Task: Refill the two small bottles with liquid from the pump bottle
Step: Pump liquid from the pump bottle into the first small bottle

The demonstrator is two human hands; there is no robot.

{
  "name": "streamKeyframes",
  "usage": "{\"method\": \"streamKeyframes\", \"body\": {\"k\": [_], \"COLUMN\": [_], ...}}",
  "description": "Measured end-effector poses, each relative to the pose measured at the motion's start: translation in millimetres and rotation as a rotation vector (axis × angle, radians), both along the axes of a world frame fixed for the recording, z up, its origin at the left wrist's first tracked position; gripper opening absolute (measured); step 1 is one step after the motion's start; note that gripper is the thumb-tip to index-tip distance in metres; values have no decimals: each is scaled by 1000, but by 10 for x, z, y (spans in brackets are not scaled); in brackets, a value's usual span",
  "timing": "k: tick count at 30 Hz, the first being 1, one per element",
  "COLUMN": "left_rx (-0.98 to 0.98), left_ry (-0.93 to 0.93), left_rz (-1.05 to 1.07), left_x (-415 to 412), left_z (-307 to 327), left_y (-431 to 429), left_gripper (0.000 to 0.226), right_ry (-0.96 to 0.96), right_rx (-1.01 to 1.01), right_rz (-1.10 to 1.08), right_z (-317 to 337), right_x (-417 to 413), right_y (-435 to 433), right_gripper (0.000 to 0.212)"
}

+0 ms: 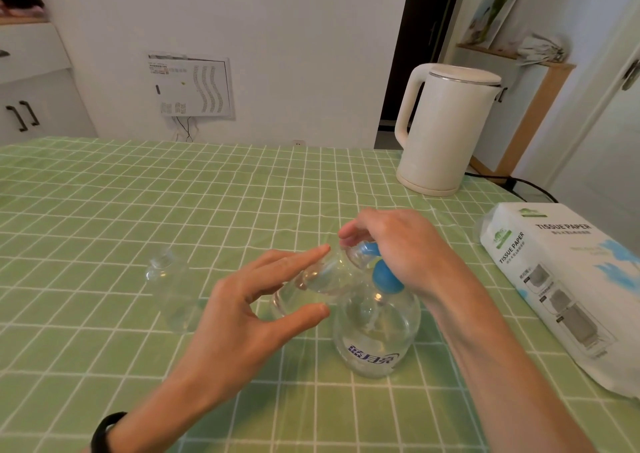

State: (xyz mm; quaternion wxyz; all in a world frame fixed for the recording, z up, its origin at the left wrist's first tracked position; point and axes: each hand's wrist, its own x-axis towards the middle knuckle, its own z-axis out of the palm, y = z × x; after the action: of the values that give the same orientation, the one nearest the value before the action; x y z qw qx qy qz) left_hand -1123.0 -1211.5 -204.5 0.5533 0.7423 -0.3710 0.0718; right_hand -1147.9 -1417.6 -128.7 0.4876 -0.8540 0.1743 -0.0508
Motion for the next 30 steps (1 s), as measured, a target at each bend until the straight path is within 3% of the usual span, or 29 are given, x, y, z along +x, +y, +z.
{"method": "streamKeyframes", "body": {"k": [13, 22, 30], "left_rx": [9, 6, 4], "left_ry": [16, 31, 26], "left_rz": [9, 12, 12], "left_x": [-64, -53, -76], "left_z": [31, 22, 20], "left_y": [0, -4, -5], "left_gripper": [58, 58, 59], "right_ry": [-97, -8, -99], "right_rx": [1, 71, 39], "right_rz": [-17, 55, -5], "right_z": [15, 24, 15], "right_x": [-39, -25, -31], "right_y": [14, 13, -7], "right_gripper": [37, 29, 36]}}
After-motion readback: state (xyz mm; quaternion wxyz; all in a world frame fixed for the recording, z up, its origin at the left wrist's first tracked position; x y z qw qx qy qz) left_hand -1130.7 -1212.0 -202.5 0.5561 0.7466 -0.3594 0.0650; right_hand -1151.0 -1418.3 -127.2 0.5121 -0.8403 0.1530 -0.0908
